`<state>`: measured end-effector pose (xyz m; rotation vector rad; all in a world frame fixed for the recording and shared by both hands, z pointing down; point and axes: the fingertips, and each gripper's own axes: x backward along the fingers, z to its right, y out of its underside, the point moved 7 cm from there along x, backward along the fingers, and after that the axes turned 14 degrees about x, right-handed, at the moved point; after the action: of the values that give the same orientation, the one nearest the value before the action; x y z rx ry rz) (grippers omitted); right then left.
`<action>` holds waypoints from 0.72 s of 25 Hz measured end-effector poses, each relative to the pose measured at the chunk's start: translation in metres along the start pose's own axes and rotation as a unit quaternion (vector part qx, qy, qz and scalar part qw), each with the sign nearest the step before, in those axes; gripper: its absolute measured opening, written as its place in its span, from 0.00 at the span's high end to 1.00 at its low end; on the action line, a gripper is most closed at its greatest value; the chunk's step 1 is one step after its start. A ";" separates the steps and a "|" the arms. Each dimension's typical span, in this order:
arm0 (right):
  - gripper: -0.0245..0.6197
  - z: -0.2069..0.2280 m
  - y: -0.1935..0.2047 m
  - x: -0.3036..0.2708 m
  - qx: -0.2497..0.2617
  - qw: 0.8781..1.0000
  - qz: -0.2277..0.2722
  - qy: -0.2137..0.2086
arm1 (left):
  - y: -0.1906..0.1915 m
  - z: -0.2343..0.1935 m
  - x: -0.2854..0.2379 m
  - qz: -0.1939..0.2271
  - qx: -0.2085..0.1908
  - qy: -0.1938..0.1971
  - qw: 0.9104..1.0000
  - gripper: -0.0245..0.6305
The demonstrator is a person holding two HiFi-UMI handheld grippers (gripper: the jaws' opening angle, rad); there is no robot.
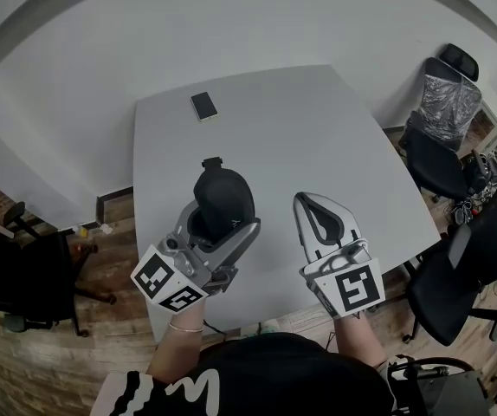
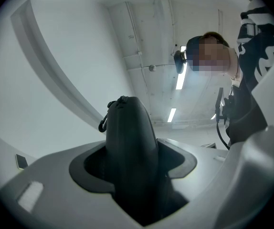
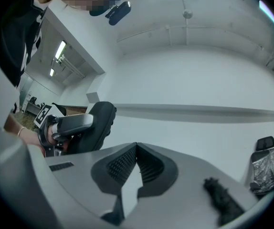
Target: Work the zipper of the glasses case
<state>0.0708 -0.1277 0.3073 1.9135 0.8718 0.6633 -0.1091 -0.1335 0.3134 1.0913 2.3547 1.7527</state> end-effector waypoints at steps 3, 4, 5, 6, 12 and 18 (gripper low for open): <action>0.95 -0.001 -0.001 0.000 0.001 1.000 -0.001 -0.001 | 0.002 -0.001 0.000 -0.003 0.007 -0.004 1.000 0.51; 0.95 -0.002 -0.001 0.000 0.001 1.000 -0.002 -0.002 | 0.001 -0.001 0.001 -0.003 0.008 -0.004 1.000 0.51; 0.95 -0.003 -0.002 -0.001 0.002 1.000 -0.002 -0.003 | 0.001 -0.001 0.001 -0.002 0.008 -0.005 1.000 0.51; 0.95 -0.004 -0.002 -0.001 0.002 1.000 -0.003 -0.004 | 0.001 -0.001 0.001 -0.001 0.008 -0.005 1.000 0.51; 0.95 -0.007 -0.002 -0.002 0.003 1.000 -0.003 -0.007 | 0.001 -0.002 0.002 -0.001 0.007 -0.005 1.000 0.51; 0.95 -0.011 -0.003 0.000 0.002 1.000 -0.003 -0.011 | 0.000 0.000 0.002 -0.005 0.010 -0.004 1.000 0.51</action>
<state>0.0620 -0.1209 0.3093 1.9176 0.8658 0.6363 -0.1106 -0.1323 0.3146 1.0853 2.3742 1.7221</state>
